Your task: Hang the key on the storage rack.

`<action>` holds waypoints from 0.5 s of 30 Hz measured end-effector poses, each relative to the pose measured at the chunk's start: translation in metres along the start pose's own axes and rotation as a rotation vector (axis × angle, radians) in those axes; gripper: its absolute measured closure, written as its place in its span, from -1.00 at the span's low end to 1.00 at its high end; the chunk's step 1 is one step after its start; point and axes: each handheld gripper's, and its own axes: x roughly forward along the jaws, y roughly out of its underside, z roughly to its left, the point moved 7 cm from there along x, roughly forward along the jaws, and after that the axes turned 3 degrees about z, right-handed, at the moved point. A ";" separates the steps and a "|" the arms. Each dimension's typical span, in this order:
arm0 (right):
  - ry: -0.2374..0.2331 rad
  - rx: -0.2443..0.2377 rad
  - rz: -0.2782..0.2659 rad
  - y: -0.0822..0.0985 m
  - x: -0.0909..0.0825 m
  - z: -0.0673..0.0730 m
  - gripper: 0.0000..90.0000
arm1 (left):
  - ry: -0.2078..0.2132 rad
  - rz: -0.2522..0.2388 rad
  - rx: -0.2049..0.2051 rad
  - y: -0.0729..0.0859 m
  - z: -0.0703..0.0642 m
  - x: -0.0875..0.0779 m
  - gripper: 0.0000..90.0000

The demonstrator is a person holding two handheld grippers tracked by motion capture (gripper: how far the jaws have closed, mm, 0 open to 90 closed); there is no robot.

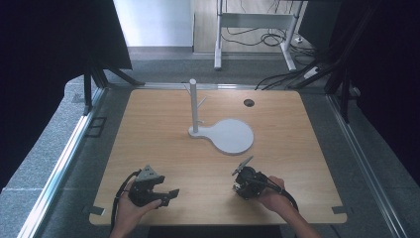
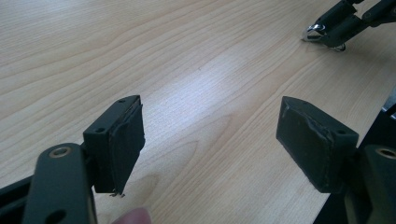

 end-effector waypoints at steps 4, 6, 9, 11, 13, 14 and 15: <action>0.007 -0.008 0.005 0.000 0.001 0.001 0.71 | -0.002 0.001 0.000 0.000 0.000 0.000 -0.47; 0.008 -0.010 0.005 0.000 0.001 0.001 0.75 | -0.002 0.002 0.000 0.000 0.000 0.001 -0.47; 0.008 -0.013 0.009 0.001 0.001 0.003 0.86 | -0.003 0.006 0.001 0.001 0.000 0.001 -0.47; 0.012 -0.014 0.012 0.001 0.001 0.003 0.87 | -0.001 0.006 0.001 0.001 0.000 0.001 -0.47; 0.011 -0.014 0.013 0.001 0.001 0.003 0.87 | 0.000 0.006 0.001 0.001 0.000 0.001 -0.47; 0.003 -0.010 0.015 0.001 0.001 0.003 0.87 | 0.000 0.006 0.001 0.001 0.000 0.001 -0.46; -0.014 0.001 0.012 0.001 0.001 0.002 0.87 | 0.000 0.004 0.001 0.001 0.000 0.001 -0.46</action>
